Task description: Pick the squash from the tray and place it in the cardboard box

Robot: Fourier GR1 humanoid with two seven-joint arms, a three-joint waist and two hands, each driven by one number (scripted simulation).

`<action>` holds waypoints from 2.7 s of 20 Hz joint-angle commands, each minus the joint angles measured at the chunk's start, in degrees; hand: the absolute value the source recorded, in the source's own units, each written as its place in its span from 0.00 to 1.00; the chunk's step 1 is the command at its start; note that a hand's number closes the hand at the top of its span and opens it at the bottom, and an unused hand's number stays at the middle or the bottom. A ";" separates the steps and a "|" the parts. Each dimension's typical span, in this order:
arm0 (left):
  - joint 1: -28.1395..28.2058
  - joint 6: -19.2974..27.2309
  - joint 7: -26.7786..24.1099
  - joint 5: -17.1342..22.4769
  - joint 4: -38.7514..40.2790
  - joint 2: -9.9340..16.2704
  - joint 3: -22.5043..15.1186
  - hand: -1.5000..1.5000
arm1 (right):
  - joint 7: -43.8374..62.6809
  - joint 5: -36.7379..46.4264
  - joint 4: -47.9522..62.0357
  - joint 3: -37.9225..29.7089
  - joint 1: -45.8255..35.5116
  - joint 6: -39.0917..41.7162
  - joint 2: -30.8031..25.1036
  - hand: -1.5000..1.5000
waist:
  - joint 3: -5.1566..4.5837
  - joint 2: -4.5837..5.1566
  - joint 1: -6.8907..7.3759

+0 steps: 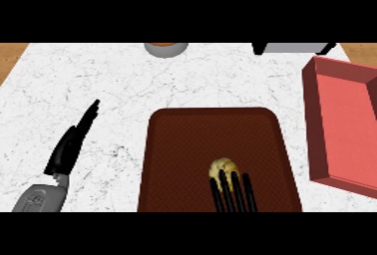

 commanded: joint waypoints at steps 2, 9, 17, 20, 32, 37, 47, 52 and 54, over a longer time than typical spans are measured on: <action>2.28 -0.81 -2.74 -0.65 -0.29 0.54 0.81 0.50 | 0.44 -4.12 4.76 -3.11 -10.52 1.19 1.74 0.00 | 0.72 0.34 0.78; 0.60 -0.89 1.57 -0.93 -2.82 -1.30 0.22 0.50 | 1.18 -5.38 11.33 -4.29 -11.38 -4.08 0.92 0.00 | 0.76 0.26 0.80; 1.02 0.23 -3.17 -2.38 1.13 -2.79 0.34 0.50 | 1.72 -5.85 10.39 -4.25 -14.86 0.16 0.98 1.00 | 0.71 0.35 0.61; -0.95 -1.70 -1.54 -0.58 1.51 -0.93 2.29 0.50 | 1.14 -2.63 7.60 -4.25 -16.63 -2.13 -4.17 1.00 | 0.72 0.34 0.79; -0.26 -1.77 -1.94 -1.85 1.84 -1.17 2.12 0.50 | 5.47 -2.81 5.52 -2.74 -18.95 -3.53 -5.21 1.00 | 0.71 0.43 0.70; -1.10 -1.41 -1.53 -2.57 0.36 -1.60 1.11 0.50 | 1.27 -30.20 1.56 -8.34 -13.69 20.79 1.54 1.00 | 0.72 1.86 2.15; 0.50 -1.92 0.36 -1.87 -1.11 -2.11 1.24 0.50 | 4.13 -35.01 -8.51 -17.46 -25.70 34.31 1.59 1.00 | 0.66 0.04 1.28; -0.41 -2.43 -0.84 -1.51 0.91 -0.87 2.70 0.50 | 8.01 -31.69 -13.82 -22.05 -31.18 36.87 0.37 1.00 | 0.56 0.10 0.48; -1.07 -2.12 -0.61 -1.31 1.56 -0.36 3.92 0.50 | 9.39 -32.02 -18.57 -24.97 -33.82 41.73 -0.08 1.00 | 0.60 0.11 0.04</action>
